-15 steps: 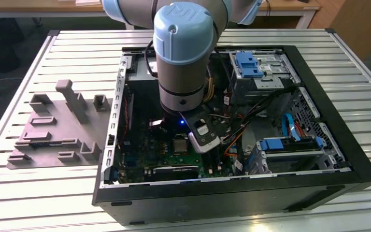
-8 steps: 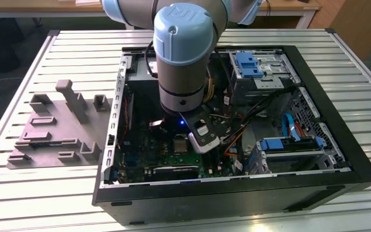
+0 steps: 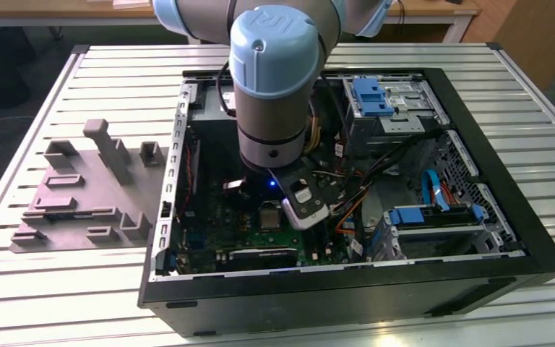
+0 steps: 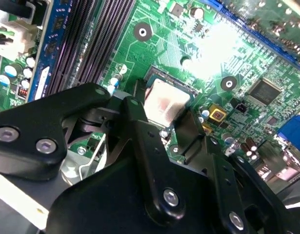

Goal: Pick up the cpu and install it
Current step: 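Place the cpu into insertion slot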

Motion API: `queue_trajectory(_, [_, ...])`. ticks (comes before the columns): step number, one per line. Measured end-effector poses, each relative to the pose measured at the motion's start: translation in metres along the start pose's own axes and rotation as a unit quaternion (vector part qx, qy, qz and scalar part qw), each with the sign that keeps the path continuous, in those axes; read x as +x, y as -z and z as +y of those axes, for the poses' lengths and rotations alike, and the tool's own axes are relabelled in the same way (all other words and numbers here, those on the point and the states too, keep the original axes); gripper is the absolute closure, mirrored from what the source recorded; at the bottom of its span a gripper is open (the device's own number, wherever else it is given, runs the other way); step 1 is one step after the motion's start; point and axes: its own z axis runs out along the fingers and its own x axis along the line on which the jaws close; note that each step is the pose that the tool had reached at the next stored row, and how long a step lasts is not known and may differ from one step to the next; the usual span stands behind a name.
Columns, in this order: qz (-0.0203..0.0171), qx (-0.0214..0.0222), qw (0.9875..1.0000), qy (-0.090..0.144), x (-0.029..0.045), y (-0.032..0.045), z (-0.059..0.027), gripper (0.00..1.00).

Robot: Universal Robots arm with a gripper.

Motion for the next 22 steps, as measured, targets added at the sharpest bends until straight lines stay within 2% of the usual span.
queue_trajectory(1, [0.0,-0.0001,1.0,0.0,0.0,-0.0001,0.0,0.51])
queue_trajectory(2, [0.0,-0.0001,1.0,0.0,0.0,-0.0001,0.0,0.45])
queue_trajectory(7, [-0.0002,-0.0003,1.0,0.0,-0.0001,0.0005,0.0001,0.45])
queue_trajectory(17, [0.0018,0.0002,1.0,0.0,0.0,0.0174,0.0,0.45])
queue_trajectory(18, [0.0021,0.0002,1.0,0.0,0.0,0.0187,0.0,0.47])
queue_trajectory(19, [0.0024,0.0003,1.0,0.0,0.0,0.0199,0.0,0.53])
queue_trajectory(20, [0.0026,0.0003,1.0,0.0,0.0,0.0208,0.0001,0.53])
queue_trajectory(22, [0.0027,0.0001,1.0,0.0,0.0,0.0211,0.0001,0.65])
